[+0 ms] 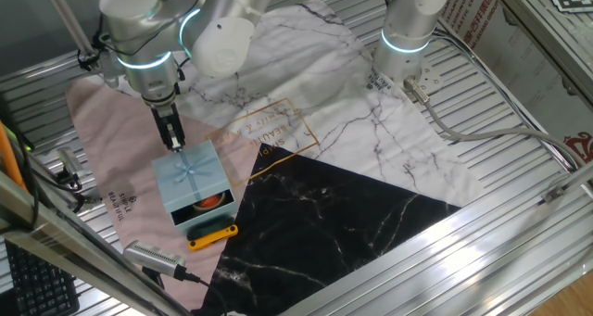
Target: Slide the outer casing onto the gift box
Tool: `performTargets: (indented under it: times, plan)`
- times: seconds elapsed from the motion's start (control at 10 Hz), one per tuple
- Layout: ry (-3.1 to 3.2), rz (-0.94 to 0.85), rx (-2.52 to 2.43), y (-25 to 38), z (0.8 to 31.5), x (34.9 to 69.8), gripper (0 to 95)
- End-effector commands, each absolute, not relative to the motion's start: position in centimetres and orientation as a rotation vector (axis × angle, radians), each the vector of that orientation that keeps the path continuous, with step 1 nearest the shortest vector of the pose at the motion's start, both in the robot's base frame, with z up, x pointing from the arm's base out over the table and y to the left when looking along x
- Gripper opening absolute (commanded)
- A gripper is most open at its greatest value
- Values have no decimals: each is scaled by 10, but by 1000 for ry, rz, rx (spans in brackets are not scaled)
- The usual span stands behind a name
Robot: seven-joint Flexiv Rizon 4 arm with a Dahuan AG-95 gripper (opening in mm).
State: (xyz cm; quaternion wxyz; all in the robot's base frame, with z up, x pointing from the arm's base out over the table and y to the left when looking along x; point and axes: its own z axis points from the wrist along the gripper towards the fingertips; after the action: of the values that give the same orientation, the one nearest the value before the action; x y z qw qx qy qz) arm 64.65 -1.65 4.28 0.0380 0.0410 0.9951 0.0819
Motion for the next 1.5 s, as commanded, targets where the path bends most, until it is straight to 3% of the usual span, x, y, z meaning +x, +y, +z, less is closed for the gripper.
performTargets:
  times: [0.1,1.5]
  plan:
    - [3051,246,136,-14,44,646,0]
    - [3063,225,199,15,57,641,0]
